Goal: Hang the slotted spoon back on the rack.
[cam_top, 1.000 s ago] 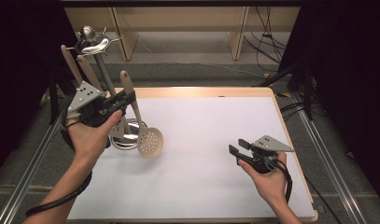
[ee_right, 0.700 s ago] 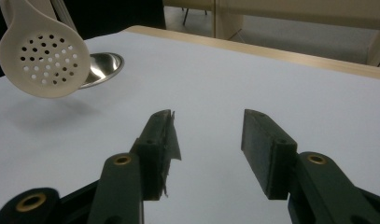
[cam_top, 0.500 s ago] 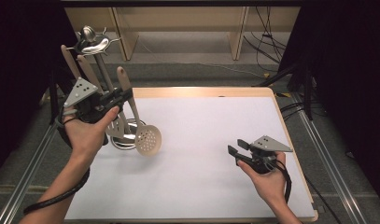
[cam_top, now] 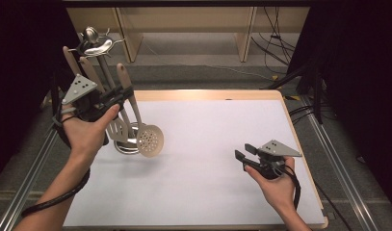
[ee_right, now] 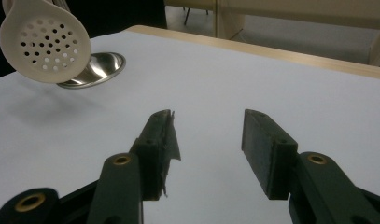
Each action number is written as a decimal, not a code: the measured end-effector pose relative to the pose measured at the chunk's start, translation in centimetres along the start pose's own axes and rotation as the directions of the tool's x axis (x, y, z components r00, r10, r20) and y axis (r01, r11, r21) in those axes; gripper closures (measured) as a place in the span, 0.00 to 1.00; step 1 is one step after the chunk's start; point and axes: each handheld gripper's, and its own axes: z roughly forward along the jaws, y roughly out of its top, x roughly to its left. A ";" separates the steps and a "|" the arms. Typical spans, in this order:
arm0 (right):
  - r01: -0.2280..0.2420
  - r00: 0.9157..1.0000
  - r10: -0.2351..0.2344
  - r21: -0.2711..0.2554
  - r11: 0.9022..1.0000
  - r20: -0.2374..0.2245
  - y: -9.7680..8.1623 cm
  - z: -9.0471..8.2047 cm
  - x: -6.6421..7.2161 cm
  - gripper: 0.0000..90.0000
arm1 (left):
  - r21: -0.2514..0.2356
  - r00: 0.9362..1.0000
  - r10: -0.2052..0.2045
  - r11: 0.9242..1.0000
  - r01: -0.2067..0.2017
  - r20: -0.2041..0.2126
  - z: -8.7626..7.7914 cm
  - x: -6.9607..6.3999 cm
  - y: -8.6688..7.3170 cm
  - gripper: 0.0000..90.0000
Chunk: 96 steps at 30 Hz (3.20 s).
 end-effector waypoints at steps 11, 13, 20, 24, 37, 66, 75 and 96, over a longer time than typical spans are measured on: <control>-0.002 1.000 0.002 0.000 1.000 -0.003 0.0 0.1 0.1 0.59 | -0.003 1.000 -0.004 1.000 0.004 -0.010 0.1 0.3 0.6 0.83; -0.016 1.000 0.016 0.008 1.000 0.002 -0.1 0.1 0.2 0.59 | -0.003 1.000 -0.005 1.000 0.005 -0.013 0.1 0.4 0.7 0.83; -0.005 1.000 0.005 0.011 1.000 0.001 -0.1 0.1 0.1 0.59 | 0.005 1.000 -0.008 1.000 0.008 -0.022 0.2 0.8 1.0 0.83; -0.010 1.000 0.010 0.014 1.000 0.003 -0.1 0.1 0.2 0.59 | 0.002 1.000 -0.012 1.000 0.012 -0.025 0.3 1.0 1.3 0.83; -0.010 1.000 0.010 0.008 1.000 -0.012 -0.1 0.2 0.2 0.59 | 0.016 0.999 -0.022 1.000 0.023 -0.049 0.6 1.8 1.7 0.83; 0.002 1.000 -0.002 0.015 1.000 -0.007 -0.2 0.2 0.2 0.58 | 0.017 0.998 -0.042 0.999 0.043 -0.050 0.6 2.4 1.7 0.83; 0.004 1.000 -0.004 0.014 1.000 -0.007 -0.2 0.2 0.2 0.58 | 0.006 0.997 -0.058 0.998 0.059 -0.047 0.5 2.6 1.5 0.82; -0.028 1.000 0.029 0.034 0.999 -0.007 -0.2 0.1 0.5 0.59 | -0.005 0.996 -0.062 0.998 0.062 -0.062 0.4 3.0 1.0 0.82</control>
